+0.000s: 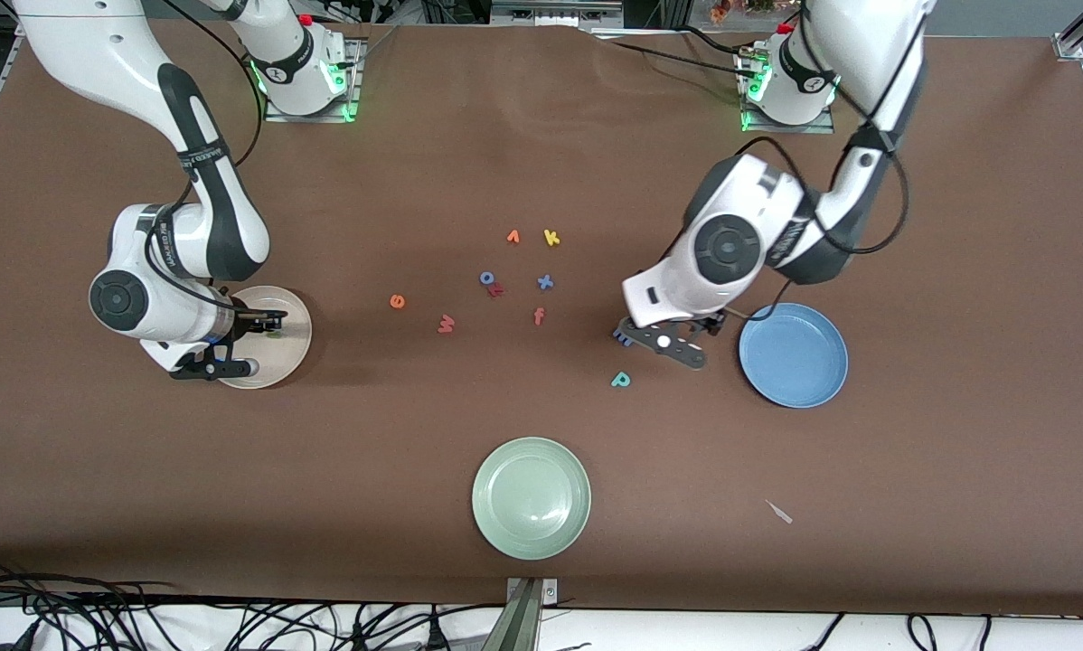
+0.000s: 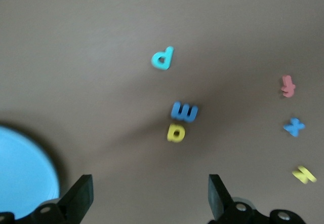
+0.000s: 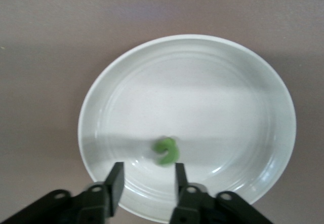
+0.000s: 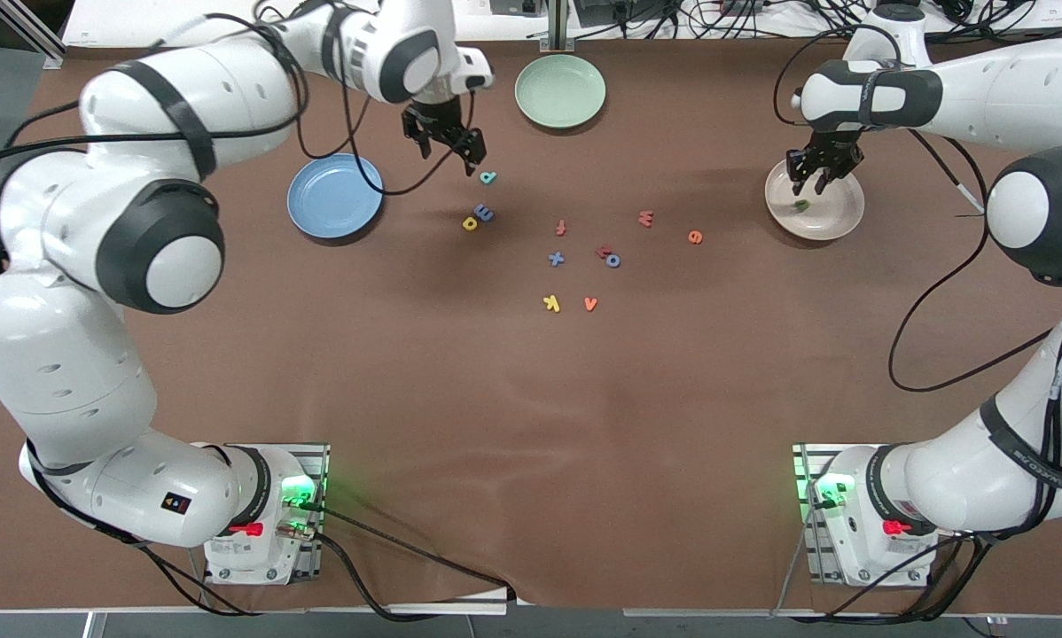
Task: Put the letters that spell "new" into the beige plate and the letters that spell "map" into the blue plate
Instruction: 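Reach the right gripper to the orange e while the left gripper reaches the m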
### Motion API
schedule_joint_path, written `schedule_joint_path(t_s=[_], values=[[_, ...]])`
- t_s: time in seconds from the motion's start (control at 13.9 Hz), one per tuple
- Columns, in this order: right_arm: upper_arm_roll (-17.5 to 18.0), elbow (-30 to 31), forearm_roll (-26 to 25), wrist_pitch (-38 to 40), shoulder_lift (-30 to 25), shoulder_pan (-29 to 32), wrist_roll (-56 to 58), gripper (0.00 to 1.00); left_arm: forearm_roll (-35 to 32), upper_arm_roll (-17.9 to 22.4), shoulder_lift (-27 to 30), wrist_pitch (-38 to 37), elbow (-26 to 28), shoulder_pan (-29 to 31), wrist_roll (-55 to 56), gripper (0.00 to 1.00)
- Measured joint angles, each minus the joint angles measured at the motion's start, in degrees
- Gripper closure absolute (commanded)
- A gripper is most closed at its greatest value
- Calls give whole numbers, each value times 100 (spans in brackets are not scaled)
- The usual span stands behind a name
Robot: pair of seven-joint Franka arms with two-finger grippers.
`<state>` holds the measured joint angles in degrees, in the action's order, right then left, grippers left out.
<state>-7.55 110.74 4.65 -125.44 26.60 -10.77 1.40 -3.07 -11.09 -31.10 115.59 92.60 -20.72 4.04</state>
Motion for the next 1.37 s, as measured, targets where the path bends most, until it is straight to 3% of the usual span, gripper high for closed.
schedule_joint_path(t_s=[0.5, 0.86, 1.37], values=[[578, 24, 140, 237, -303, -84, -909, 0, -123, 1, -849, 1248, -6, -331, -465, 0], [1109, 79, 141, 208, -304, -220, -2107, 0, -582, 56, -1088, 1499, -4, -337, -613, 0], [1154, 830, 142, -1073, -271, -895, -3285, 0, -586, 61, -1262, 1499, 17, -345, -654, 3]])
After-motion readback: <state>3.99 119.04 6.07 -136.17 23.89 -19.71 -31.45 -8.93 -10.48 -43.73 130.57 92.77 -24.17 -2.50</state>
